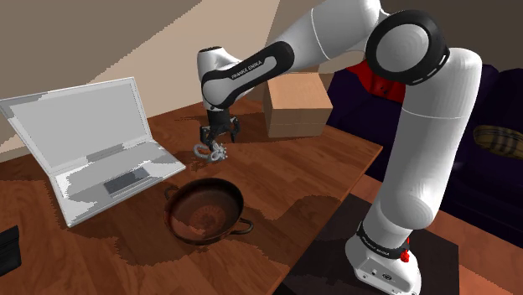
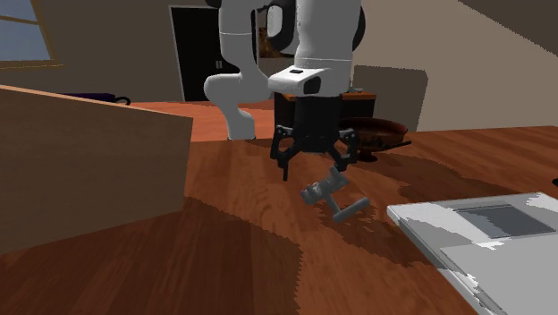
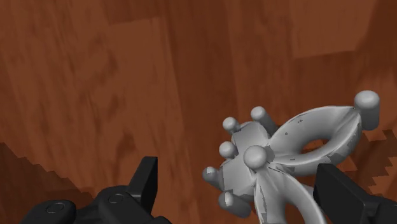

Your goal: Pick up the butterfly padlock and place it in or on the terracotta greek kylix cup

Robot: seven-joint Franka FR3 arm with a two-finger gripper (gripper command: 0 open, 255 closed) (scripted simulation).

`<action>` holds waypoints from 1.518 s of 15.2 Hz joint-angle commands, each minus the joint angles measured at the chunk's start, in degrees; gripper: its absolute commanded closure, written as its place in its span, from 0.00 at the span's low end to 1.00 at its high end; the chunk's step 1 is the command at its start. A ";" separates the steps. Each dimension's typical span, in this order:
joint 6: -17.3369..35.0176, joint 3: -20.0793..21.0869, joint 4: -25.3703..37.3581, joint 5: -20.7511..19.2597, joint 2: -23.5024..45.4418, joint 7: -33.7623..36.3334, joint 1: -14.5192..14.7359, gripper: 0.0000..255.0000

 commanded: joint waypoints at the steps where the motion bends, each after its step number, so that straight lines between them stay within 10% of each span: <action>1: -0.18 -0.19 -0.40 -0.15 0.45 0.08 -0.14 0.00; 3: -0.18 -0.17 -0.40 -0.16 0.45 0.08 -0.15 0.00; 4: 0.00 -0.17 -0.73 -0.13 0.29 0.08 -0.16 1.00; 21: -3.86 -0.19 2.12 0.33 -1.42 -0.35 -0.13 1.00; 22: -3.86 -0.19 2.12 0.33 -1.42 -0.35 -0.13 0.00; 23: -18.45 0.13 13.48 -2.24 5.46 9.40 2.19 0.00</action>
